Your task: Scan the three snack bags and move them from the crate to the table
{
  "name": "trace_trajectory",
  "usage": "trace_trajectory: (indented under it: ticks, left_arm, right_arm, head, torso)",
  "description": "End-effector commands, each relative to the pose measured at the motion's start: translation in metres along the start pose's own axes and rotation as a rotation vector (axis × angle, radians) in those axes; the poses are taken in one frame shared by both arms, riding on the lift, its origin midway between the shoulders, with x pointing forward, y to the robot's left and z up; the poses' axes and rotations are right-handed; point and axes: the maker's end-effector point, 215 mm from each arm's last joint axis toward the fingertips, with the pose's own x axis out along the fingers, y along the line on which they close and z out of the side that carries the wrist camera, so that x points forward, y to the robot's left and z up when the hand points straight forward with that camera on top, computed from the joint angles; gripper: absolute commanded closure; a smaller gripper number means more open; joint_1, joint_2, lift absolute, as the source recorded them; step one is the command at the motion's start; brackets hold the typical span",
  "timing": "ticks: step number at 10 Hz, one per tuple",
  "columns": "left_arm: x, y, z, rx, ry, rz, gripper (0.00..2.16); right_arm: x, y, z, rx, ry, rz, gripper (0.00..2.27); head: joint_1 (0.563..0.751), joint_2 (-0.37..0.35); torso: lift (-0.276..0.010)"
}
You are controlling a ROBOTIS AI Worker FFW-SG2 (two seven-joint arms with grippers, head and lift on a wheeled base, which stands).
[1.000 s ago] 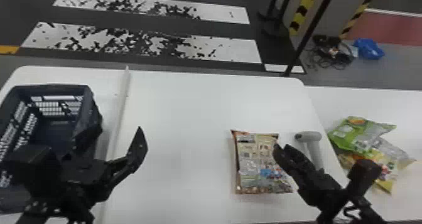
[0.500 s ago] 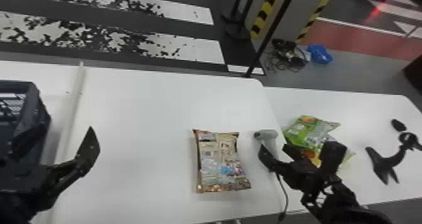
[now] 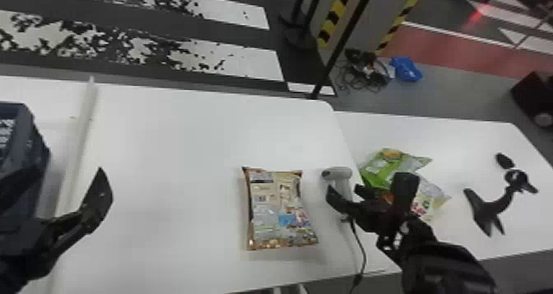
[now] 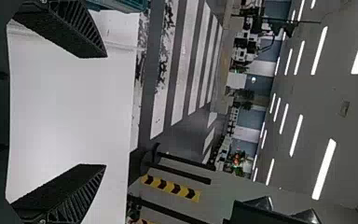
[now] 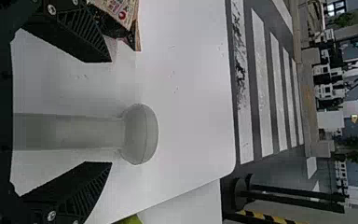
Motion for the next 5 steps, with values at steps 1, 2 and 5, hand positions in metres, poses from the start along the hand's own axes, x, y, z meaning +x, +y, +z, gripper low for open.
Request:
trace_trajectory:
  ticks: [1,2,5]
  left_arm:
    - [0.003,0.003,-0.002,0.002,0.004,0.004,0.02]
    - [0.004,0.003,-0.002,0.003,0.002,0.004,0.02]
    - [0.006,0.002,0.002,0.006,-0.004,-0.002,0.02]
  right_arm:
    - [0.011,-0.007,-0.008,-0.015,0.030,-0.006,0.15]
    - [0.017,-0.013,-0.010,-0.033,0.048,-0.017,0.18]
    - [0.024,-0.024,-0.020,-0.040,0.107,-0.032,1.34]
  head:
    - [0.695,-0.350]
    - [0.695,-0.350]
    - [0.695,-0.350]
  torso:
    - [-0.062]
    - [-0.062]
    - [-0.062]
